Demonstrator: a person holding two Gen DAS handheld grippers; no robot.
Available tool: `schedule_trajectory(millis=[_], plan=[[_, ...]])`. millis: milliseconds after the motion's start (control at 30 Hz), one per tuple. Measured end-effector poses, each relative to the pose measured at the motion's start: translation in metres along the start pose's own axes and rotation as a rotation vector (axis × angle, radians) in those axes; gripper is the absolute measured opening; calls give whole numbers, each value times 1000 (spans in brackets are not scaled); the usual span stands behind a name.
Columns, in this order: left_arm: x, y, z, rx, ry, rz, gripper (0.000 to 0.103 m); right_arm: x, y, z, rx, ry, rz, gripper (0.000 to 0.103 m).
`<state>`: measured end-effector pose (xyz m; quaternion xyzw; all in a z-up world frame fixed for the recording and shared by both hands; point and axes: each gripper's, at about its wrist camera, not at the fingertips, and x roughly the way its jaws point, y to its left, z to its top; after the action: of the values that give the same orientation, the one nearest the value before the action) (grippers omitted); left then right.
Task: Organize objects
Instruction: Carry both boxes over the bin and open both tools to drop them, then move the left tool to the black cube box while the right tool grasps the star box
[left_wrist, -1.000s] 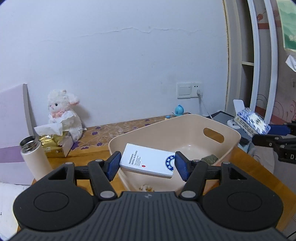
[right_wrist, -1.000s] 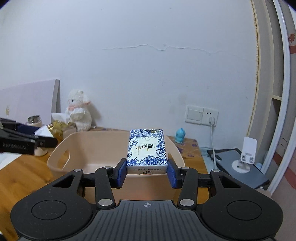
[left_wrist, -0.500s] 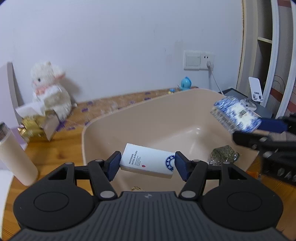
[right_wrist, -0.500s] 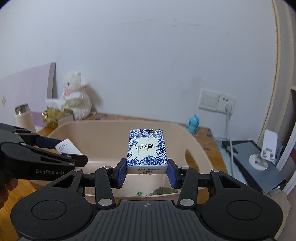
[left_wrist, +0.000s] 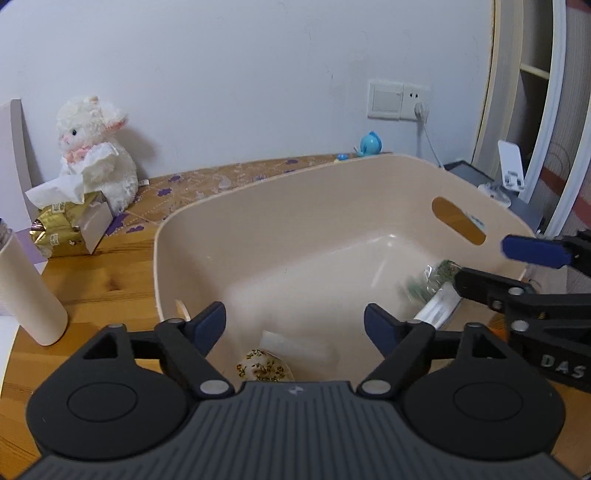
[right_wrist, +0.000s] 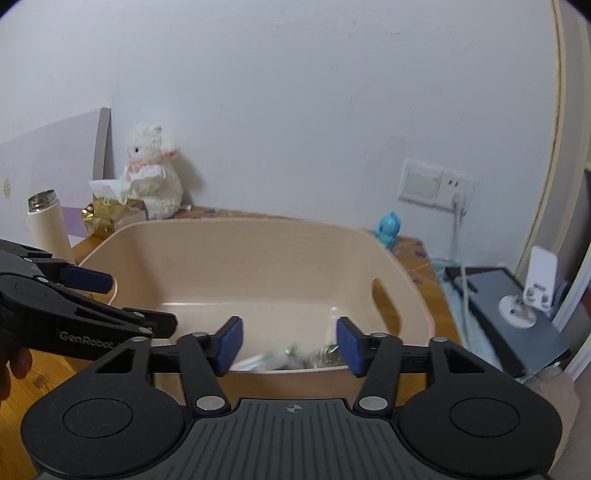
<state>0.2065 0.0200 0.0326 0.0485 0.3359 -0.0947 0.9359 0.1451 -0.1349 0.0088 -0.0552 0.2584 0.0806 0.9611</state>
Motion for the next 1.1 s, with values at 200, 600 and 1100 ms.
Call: schedule_trajectory(millis=[200, 600, 1100], plan=[[-29, 2, -5, -10, -34, 13, 92, -37, -15, -3, -9, -36, -13, 75], [-79, -3, -41, -66, -51, 4, 99, -83, -51, -43, -46, -20, -85, 95], [-54, -36, -97, -56, 89, -30, 99, -57, -65, -93, -157, 162, -70, 103]])
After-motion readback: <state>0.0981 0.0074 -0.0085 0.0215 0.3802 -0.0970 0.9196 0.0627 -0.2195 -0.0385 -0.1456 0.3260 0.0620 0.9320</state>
